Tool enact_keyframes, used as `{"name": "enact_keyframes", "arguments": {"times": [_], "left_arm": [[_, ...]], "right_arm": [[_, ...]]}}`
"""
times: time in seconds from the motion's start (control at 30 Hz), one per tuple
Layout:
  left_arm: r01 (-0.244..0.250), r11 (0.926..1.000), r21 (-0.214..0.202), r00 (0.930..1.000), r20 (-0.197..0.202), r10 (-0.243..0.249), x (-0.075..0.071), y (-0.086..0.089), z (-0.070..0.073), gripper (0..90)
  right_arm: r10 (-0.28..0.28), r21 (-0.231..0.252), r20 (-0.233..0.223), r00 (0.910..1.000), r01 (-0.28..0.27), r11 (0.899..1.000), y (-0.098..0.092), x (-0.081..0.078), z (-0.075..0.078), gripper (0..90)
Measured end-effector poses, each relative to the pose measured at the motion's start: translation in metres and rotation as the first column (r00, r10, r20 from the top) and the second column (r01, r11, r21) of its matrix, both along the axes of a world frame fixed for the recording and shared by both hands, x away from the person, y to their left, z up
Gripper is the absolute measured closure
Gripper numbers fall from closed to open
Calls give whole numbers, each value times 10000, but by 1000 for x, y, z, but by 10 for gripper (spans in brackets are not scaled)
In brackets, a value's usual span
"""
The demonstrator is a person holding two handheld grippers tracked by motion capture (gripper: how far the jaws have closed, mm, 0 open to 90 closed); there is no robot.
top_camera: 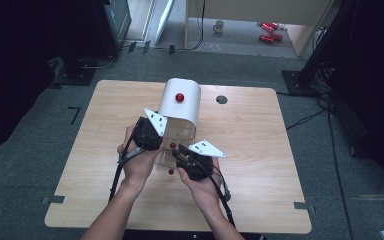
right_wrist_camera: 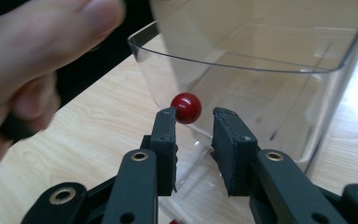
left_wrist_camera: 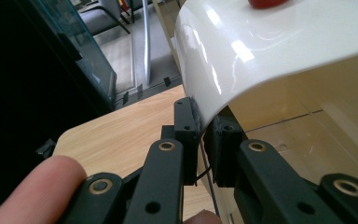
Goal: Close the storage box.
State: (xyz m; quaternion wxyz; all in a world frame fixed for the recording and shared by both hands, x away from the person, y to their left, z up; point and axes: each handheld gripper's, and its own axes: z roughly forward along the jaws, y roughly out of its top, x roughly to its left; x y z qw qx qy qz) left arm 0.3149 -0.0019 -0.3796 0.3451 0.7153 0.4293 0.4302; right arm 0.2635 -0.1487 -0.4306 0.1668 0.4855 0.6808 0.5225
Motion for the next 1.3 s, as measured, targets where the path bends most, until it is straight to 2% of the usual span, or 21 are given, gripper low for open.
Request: {"name": "enact_keyframes", "arguments": {"times": [0.2,0.3,0.43,0.5,0.57,0.63,0.9,1.03,1.13,1.3], "left_arm": [[-66,10000,-34,9999,-76,66,-9,-7,0,845],[-17,9999,-102,9998,-181,15,-11,-9,0,847],[-6,10000,-48,9998,-221,5,-13,-12,0,851],[-50,10000,-83,9998,-202,48,-13,-12,0,851],[-57,9999,-87,9998,-186,55,-12,-12,0,852],[-68,9999,-102,9998,-170,67,-12,-12,-1,852],[15,9998,-215,9998,-209,-19,-11,-11,-1,850],[28,9998,-216,9998,-194,-32,-11,-11,-1,850],[20,9997,-232,9998,-183,-24,-10,-12,-1,850],[22,9998,-203,9998,-204,-26,-10,-12,-1,853]], "right_arm": [[-414,17,24,9991,414,9991,-10,12,0,699],[-305,151,-12,9995,306,9994,-14,14,0,694],[-446,-7,95,9990,446,9990,-19,15,0,666],[-428,-254,73,9991,429,9988,-19,14,-1,647],[-110,-409,-20,9999,109,9991,-19,7,-5,618],[-54,-482,-23,10000,53,9988,-19,4,-6,617],[399,-586,-286,9988,-415,9974,-20,-32,-24,621],[595,-477,-498,9970,-619,9969,-20,-42,-29,621],[770,-647,-665,9948,-813,9946,-17,-48,-37,621],[803,-638,-1229,9892,-886,9940,-13,-47,-54,623]]}}
